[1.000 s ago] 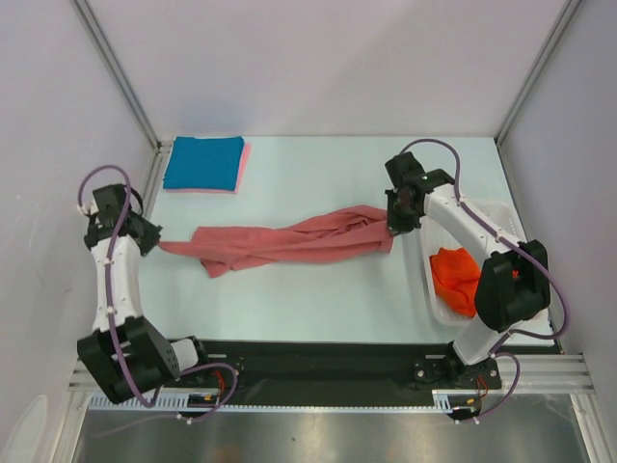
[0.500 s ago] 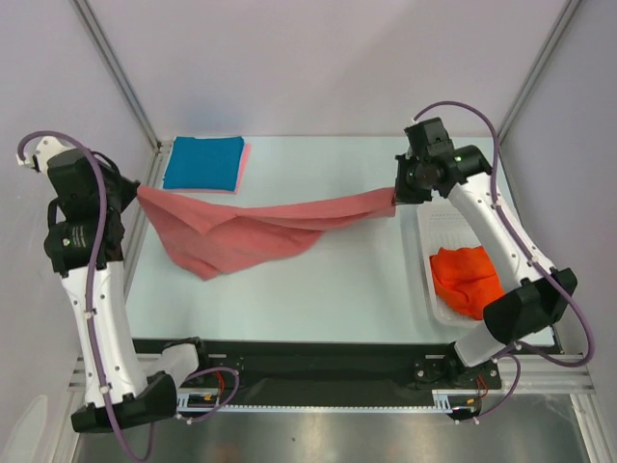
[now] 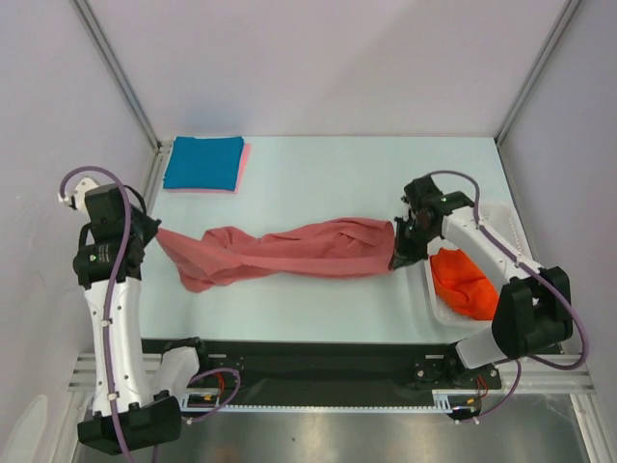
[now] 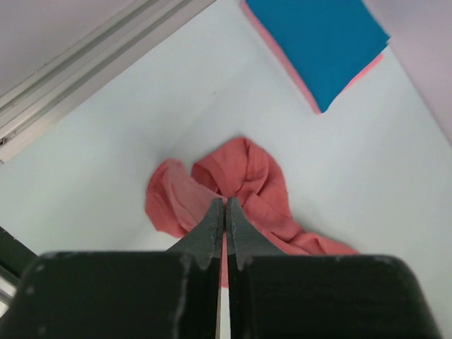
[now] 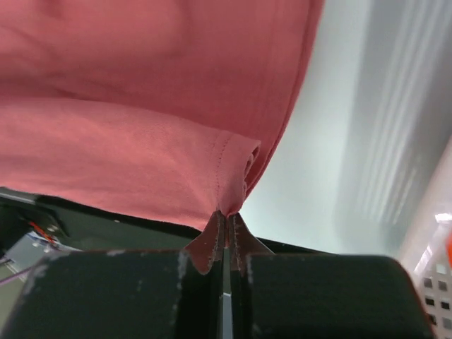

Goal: Fold and stack the t-shirts
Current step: Flatten the tshirt out

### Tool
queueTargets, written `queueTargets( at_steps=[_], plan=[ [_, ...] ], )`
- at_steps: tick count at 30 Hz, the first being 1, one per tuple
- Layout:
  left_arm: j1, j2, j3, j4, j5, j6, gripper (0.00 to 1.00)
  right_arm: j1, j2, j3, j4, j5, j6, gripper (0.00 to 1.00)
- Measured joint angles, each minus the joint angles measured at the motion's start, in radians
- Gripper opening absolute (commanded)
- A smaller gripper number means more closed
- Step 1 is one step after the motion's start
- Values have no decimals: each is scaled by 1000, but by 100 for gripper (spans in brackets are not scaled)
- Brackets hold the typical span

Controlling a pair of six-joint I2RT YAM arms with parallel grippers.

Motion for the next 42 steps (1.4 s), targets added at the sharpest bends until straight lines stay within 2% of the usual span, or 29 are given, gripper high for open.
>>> queueTargets(
  at_steps=[4,7,8,9,12,14,17,18,20,22,23,25,34,36,37,39,41,42],
  plan=[
    [-2,-4,-86,5,1,7,0,-2,39,-167,61,-20,1,1],
    [-10,-12,-140,22,2,10,0,-3,88,-233,108,-30,2,4],
    [-13,-13,-155,27,4,11,0,-3,103,-243,121,-32,0,7],
    [-15,-15,-171,32,5,16,0,-2,110,-245,139,-31,1,14],
    [-18,-14,-203,42,5,23,0,-3,124,-245,172,-39,5,22],
    [-22,-14,-214,47,6,26,0,2,129,-245,181,-41,5,24],
    [-26,-15,-223,63,6,26,0,14,129,-247,193,-41,15,23],
    [-26,-15,-227,72,6,26,0,21,129,-249,196,-42,20,15],
    [-26,-15,-235,79,7,26,0,35,129,-249,198,-41,26,8],
    [-26,-16,-243,83,8,27,0,47,129,-249,198,-38,32,13],
    [-26,-17,-245,84,8,27,0,51,129,-249,198,-35,36,21],
    [-26,-18,-247,84,8,27,0,58,129,-249,197,-25,42,23],
    [-30,-28,-247,84,8,35,0,61,92,-242,170,13,47,15],
    [-31,-31,-247,84,8,35,0,61,82,-234,158,19,45,1],
    [-32,-32,-247,84,8,35,0,62,77,-231,153,21,47,0],
    [-33,-36,-247,84,8,35,0,62,69,-225,144,24,49,1],
    [-33,-40,-247,84,8,35,0,62,62,-218,128,28,49,15],
    [-33,-42,-247,84,8,35,0,63,60,-212,119,30,50,14]
  ],
)
